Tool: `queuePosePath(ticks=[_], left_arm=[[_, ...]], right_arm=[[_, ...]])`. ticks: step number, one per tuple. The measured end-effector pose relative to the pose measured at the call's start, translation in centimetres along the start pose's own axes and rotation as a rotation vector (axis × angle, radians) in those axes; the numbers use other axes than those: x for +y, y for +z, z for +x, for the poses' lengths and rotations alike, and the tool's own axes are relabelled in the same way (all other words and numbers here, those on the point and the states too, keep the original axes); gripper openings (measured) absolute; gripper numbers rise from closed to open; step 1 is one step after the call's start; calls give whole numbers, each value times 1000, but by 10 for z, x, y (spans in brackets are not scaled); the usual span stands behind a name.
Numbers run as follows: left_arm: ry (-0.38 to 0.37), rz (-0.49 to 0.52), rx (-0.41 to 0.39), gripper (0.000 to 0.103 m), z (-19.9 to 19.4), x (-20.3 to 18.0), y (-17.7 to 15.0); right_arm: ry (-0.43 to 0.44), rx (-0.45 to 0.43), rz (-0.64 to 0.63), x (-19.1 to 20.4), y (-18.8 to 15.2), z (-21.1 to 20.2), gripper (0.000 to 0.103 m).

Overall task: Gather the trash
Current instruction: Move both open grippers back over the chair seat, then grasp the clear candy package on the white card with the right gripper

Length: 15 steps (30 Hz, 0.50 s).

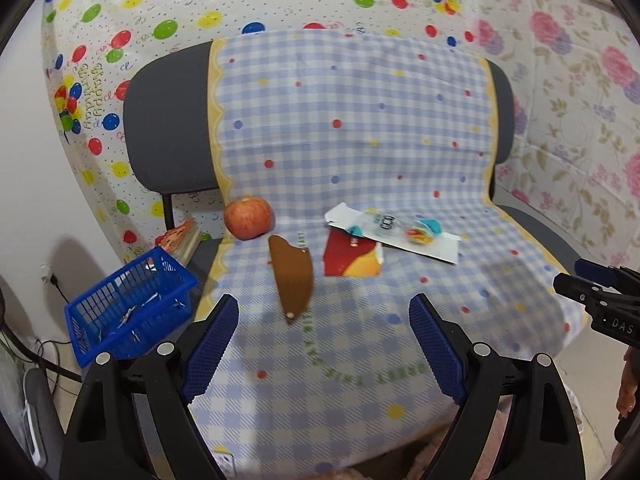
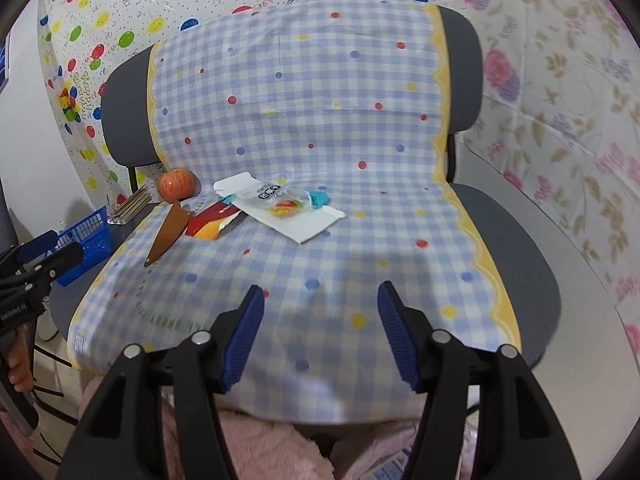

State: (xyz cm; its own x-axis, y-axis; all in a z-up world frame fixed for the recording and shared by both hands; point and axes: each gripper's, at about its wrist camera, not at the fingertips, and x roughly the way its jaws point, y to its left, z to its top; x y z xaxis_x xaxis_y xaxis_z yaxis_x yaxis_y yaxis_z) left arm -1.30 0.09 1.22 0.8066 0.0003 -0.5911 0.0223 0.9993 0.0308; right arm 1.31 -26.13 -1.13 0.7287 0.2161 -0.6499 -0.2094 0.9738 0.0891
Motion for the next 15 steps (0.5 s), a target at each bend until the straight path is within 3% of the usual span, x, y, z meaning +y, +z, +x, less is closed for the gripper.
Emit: queuePosePath(ticks=[9, 15], left_arm=[[51, -3, 18, 87, 57, 17, 30], [44, -16, 44, 87, 91, 23, 39]], right_arm=[[36, 34, -73, 15, 38, 74, 63], [77, 75, -124, 24, 59, 131, 58]])
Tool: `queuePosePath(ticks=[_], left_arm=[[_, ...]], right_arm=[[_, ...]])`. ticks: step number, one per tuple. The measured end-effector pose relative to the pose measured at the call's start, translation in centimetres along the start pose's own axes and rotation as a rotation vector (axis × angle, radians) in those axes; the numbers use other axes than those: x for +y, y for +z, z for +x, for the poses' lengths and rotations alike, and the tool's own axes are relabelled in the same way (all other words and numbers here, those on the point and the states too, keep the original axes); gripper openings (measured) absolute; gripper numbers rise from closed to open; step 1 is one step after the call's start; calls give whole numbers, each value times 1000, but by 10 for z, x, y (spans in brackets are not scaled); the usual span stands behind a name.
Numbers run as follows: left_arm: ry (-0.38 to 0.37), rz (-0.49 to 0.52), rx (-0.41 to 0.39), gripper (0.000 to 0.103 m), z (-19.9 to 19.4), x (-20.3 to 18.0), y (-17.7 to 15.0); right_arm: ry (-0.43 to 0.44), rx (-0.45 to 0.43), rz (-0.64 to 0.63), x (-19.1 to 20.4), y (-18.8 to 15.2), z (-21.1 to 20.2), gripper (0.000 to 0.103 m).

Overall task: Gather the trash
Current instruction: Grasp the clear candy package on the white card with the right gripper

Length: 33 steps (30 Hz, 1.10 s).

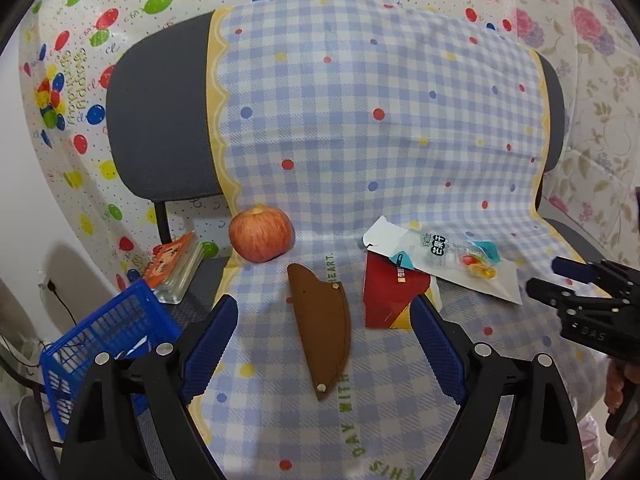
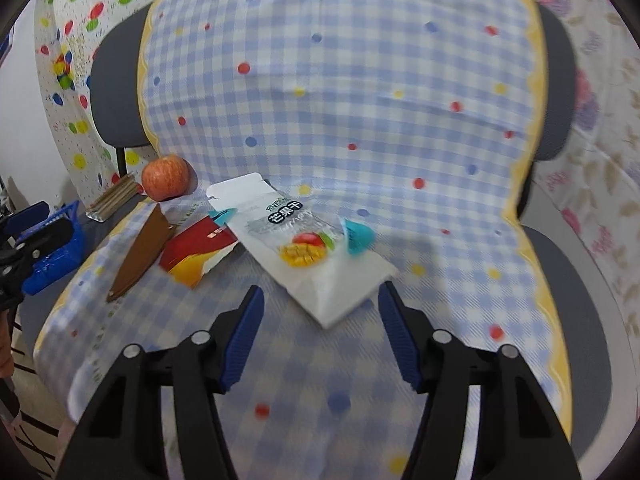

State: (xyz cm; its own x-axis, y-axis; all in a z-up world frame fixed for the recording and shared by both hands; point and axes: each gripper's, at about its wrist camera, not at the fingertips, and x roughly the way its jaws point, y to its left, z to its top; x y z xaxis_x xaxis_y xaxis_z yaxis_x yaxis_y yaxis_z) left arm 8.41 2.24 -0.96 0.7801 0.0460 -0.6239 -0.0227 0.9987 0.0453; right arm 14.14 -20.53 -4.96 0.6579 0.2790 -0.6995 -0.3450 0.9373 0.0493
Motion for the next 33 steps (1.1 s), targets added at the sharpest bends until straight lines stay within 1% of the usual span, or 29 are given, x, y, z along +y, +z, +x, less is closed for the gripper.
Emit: queuePosePath(ticks=[4, 5, 6, 7, 9, 11, 12, 14, 15, 17, 19, 20, 23, 25, 27, 29, 31, 33], left_arm=[[-7, -3, 27, 87, 18, 2, -2], [-6, -3, 32, 87, 21, 2, -3], [-7, -3, 39, 87, 25, 3, -3], [-9, -5, 45, 87, 28, 3, -4], [-9, -7, 53, 87, 32, 4, -5], [-12, -6, 59, 87, 35, 4, -7], [-13, -6, 60, 87, 35, 4, -8], [-13, -7, 61, 87, 35, 5, -9], [-15, -11, 64, 87, 35, 5, -10], [-19, -15, 66, 87, 33, 6, -12], [-23, -16, 70, 87, 30, 5, -15], [-26, -15, 72, 87, 28, 4, -17], [-31, -5, 71, 87, 21, 0, -21], [-36, 4, 67, 87, 16, -3, -24], [-40, 12, 64, 87, 12, -6, -25], [-45, 17, 61, 87, 9, -10, -25], [-50, 16, 58, 87, 6, -14, -26], [-54, 20, 55, 87, 4, -16, -26]], right_arm=[[35, 44, -42, 5, 12, 36, 59], [47, 52, -51, 6, 13, 41, 65], [76, 63, -63, 8, 16, 50, 69], [84, 72, -69, 9, 17, 56, 71], [71, 106, -88, 11, 20, 73, 72], [88, 146, -78, 9, 22, 83, 71], [107, 152, -68, 8, 24, 84, 67], [134, 162, -72, 10, 25, 83, 50], [137, 163, -83, 15, 25, 79, 45], [144, 167, -97, 22, 23, 72, 26], [165, 169, -76, 25, 20, 63, 15], [164, 164, -66, 25, 20, 60, 13], [224, 131, 6, 21, 17, 38, 10], [250, 87, 32, 21, 17, 16, 9], [229, 36, 30, 22, 20, -6, 8], [183, -4, 23, 20, 24, -20, 8], [38, -48, -27, 15, 28, -24, 3], [-47, -50, -48, 6, 31, -18, 2]])
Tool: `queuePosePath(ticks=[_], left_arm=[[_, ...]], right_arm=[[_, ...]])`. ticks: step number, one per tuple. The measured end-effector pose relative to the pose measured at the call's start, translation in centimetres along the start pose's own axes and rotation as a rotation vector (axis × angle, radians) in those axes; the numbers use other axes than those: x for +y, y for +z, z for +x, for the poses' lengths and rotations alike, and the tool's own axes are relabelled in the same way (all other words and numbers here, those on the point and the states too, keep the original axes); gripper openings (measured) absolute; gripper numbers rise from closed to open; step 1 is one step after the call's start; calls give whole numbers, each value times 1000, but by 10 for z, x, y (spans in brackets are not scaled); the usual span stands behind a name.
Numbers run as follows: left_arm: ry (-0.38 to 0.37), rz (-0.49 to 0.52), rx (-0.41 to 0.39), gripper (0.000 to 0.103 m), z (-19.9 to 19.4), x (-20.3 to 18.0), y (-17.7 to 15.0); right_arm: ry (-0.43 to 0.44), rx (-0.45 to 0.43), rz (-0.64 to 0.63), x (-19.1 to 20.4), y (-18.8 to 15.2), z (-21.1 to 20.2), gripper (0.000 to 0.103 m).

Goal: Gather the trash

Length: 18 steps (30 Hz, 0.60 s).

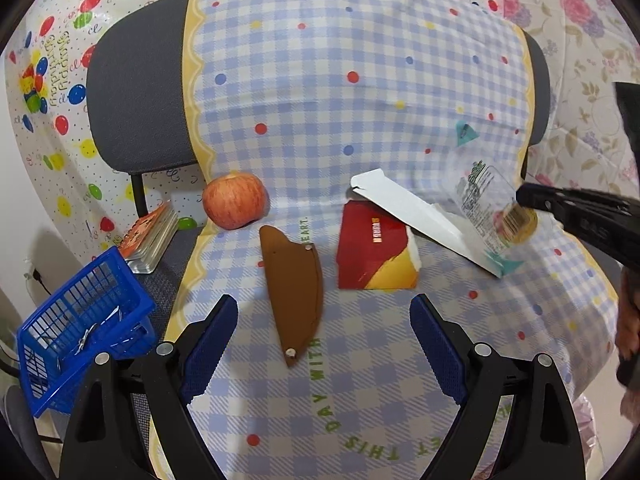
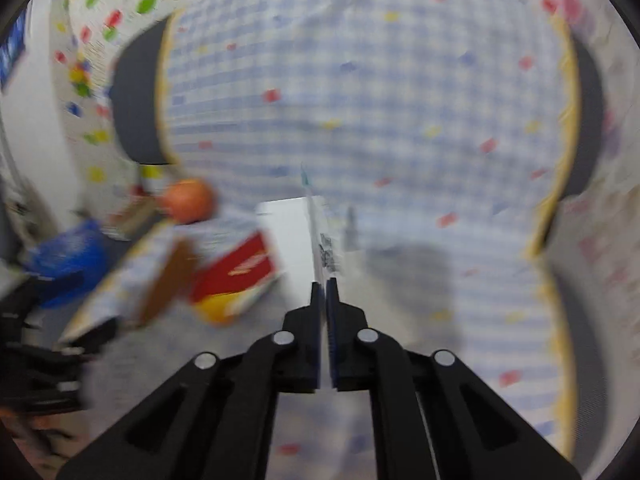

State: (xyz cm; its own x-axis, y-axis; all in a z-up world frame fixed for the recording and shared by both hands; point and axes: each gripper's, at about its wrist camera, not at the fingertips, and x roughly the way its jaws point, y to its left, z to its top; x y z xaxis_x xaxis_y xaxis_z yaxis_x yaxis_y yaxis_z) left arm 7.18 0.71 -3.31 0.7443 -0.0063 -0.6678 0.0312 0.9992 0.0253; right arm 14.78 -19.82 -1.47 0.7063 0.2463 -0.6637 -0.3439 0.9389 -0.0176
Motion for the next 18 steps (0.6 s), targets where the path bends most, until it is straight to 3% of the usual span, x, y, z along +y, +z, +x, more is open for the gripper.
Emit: queuePosePath(ticks=[5, 8, 11, 13, 14, 16, 18], left_arm=[[7, -1, 7, 87, 4, -2, 0], [9, -5, 13, 87, 7, -1, 0], [5, -8, 20, 87, 10, -1, 0], [-4, -9, 26, 87, 12, -2, 0], [-8, -8, 28, 87, 12, -3, 0], [-10, -5, 28, 87, 12, -3, -1], [-8, -5, 27, 87, 11, -3, -2]], right_arm=[[-132, 24, -23, -21, -1, 25, 2], [48, 79, 107, -38, -7, 32, 2], [158, 100, 148, -37, -13, 35, 5], [314, 122, 219, -37, -17, 39, 12], [344, 127, 244, -36, -19, 41, 14], [420, 146, 305, -33, -20, 47, 28], [411, 153, 289, -21, -20, 47, 43]])
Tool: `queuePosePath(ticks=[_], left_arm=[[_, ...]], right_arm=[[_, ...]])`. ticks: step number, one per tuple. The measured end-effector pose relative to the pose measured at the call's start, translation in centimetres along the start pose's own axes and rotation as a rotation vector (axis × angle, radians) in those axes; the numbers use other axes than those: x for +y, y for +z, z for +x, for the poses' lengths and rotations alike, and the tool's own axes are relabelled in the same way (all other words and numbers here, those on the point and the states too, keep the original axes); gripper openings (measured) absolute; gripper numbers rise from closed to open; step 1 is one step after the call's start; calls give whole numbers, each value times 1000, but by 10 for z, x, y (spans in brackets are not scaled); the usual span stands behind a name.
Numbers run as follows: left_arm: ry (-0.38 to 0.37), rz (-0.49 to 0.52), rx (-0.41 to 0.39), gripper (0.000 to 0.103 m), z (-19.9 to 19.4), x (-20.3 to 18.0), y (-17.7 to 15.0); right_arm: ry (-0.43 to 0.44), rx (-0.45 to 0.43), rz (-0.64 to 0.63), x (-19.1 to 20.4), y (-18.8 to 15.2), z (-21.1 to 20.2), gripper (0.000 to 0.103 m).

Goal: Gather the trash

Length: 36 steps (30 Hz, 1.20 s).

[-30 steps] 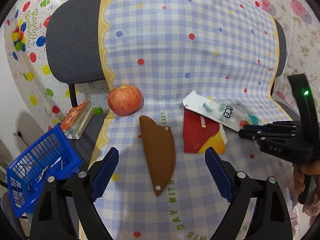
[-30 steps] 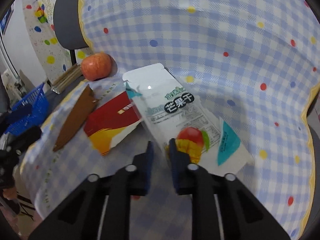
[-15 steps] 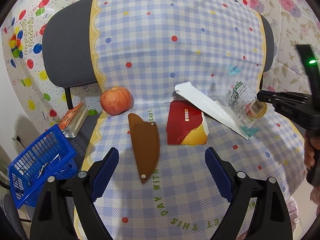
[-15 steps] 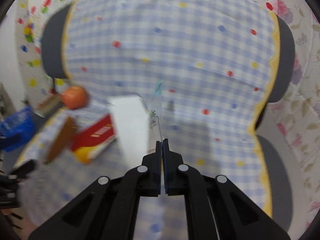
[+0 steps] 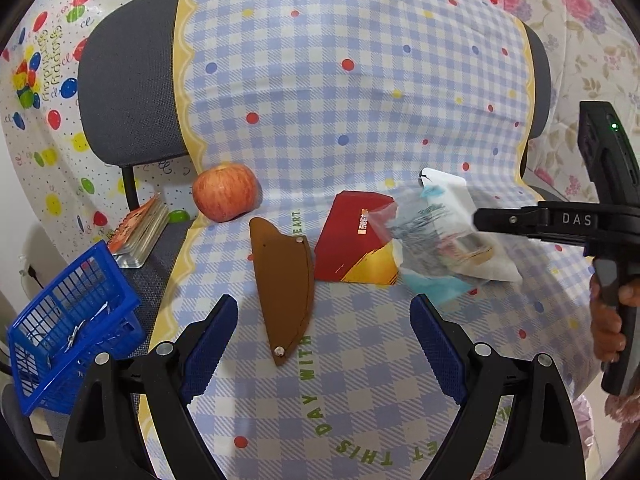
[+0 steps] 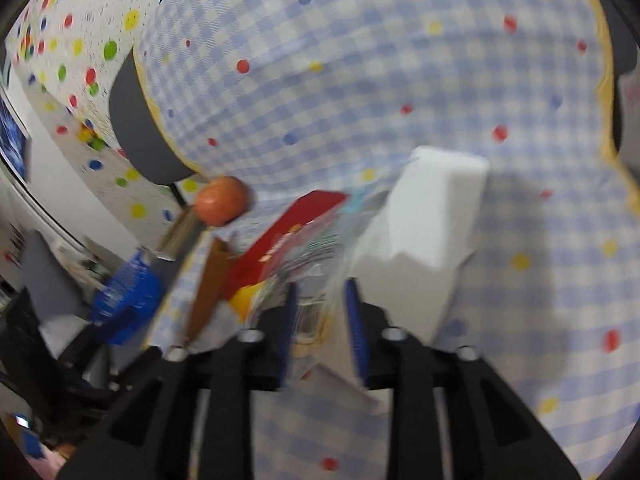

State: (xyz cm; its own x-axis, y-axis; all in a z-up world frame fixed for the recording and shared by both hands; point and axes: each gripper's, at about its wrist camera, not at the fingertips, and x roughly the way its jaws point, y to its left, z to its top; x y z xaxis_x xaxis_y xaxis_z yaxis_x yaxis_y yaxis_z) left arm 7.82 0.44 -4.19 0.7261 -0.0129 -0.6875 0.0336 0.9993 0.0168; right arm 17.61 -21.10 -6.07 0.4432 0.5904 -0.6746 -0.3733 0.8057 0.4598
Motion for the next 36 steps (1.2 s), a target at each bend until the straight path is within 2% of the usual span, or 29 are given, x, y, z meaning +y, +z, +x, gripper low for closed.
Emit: queuePosePath(ticks=[3, 5, 7, 10, 12, 15, 18, 19, 21, 22, 23, 24, 25, 28, 36], left_arm=[[9, -9, -5, 87, -3, 5, -1], [16, -17, -9, 87, -5, 9, -2], [23, -27, -10, 87, -7, 14, -2], [36, -36, -11, 87, -9, 22, -3], [49, -50, -15, 87, -11, 29, -3], [60, -79, -22, 87, -14, 41, -3], [67, -109, -27, 87, -16, 52, -4], [67, -115, -26, 87, -16, 53, -4], [64, -120, -23, 87, -18, 56, -6], [66, -115, -22, 87, -19, 56, -8], [68, -112, -22, 87, -20, 56, -9], [68, -109, -20, 87, -21, 56, -10], [67, -110, -19, 87, -21, 56, -11], [61, -112, -23, 87, -26, 55, -14], [51, -96, -41, 87, -38, 48, -15]], right_arm=[[-24, 36, -26, 14, -5, 13, 51], [-120, 48, -62, 21, -5, 23, 67], [-229, 52, -127, 28, -9, 33, 75], [-256, 20, -178, 44, -16, 33, 76], [-259, -1, -239, 59, -20, 31, 80], [-293, 35, -332, 78, -26, 45, 83], [-326, 78, -307, 77, -25, 66, 85], [-345, 67, -307, 78, -26, 69, 86], [-340, 48, -307, 82, -26, 70, 73], [-296, 65, -313, 86, -26, 69, 48], [-281, 73, -314, 90, -27, 70, 37], [-306, 77, -347, 97, -29, 70, 32], [-315, 81, -373, 102, -30, 71, 22], [-321, 55, -386, 109, -31, 60, 1], [-169, -118, -256, 111, -11, -38, 1]])
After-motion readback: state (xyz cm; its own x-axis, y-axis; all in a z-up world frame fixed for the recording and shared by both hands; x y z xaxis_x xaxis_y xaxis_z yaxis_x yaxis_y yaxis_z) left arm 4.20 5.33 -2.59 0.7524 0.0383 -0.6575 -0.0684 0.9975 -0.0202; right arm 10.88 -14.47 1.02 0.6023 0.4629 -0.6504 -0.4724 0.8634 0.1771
